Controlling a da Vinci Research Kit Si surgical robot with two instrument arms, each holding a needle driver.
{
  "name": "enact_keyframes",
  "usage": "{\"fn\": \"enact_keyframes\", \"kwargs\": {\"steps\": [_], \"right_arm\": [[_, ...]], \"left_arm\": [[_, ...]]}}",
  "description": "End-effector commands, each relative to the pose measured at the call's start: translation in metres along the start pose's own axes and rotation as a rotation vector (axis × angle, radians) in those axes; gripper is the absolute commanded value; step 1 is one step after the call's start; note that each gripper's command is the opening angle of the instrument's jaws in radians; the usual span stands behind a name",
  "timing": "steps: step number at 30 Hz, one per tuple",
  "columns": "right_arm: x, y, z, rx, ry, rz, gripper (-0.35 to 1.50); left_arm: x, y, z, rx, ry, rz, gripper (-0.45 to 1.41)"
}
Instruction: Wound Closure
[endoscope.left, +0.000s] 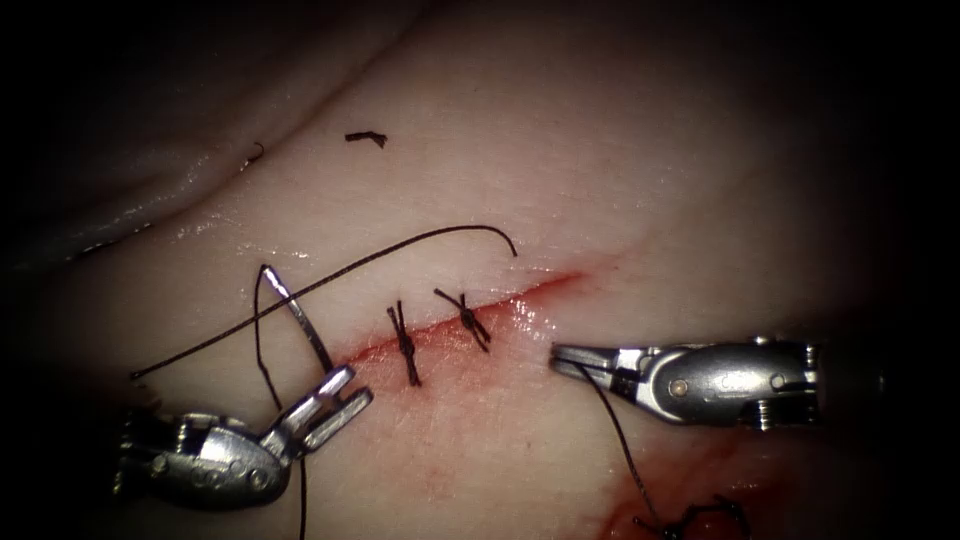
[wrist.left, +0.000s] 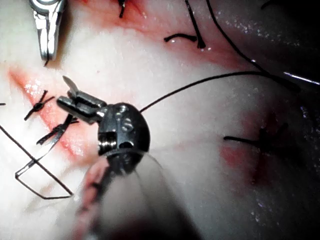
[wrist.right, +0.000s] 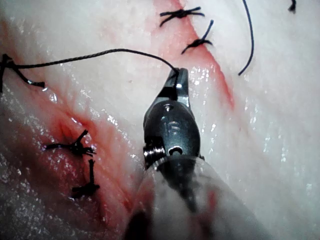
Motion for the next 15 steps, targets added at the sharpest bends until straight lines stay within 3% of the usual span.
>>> {"fn": "enact_keyframes", "kwargs": {"steps": [1,9,15], "right_arm": [[0.0010,-0.0020,0.0002,0.032,0.001,-0.013,-0.35],[0.0087,-0.0084,-0.0035,0.145,0.044,-0.063,-0.35],[0.0137,-0.0105,-0.0052,0.188,0.059,-0.097,-0.35]], "left_arm": [[-0.0004,0.0008,0.0002,-0.003,0.001,-0.002,-0.45],[-0.0004,0.0008,0.0003,-0.003,0.001,-0.002,-0.45],[-0.0003,0.0009,0.0004,-0.003,0.002,-0.001,-0.45]]}}
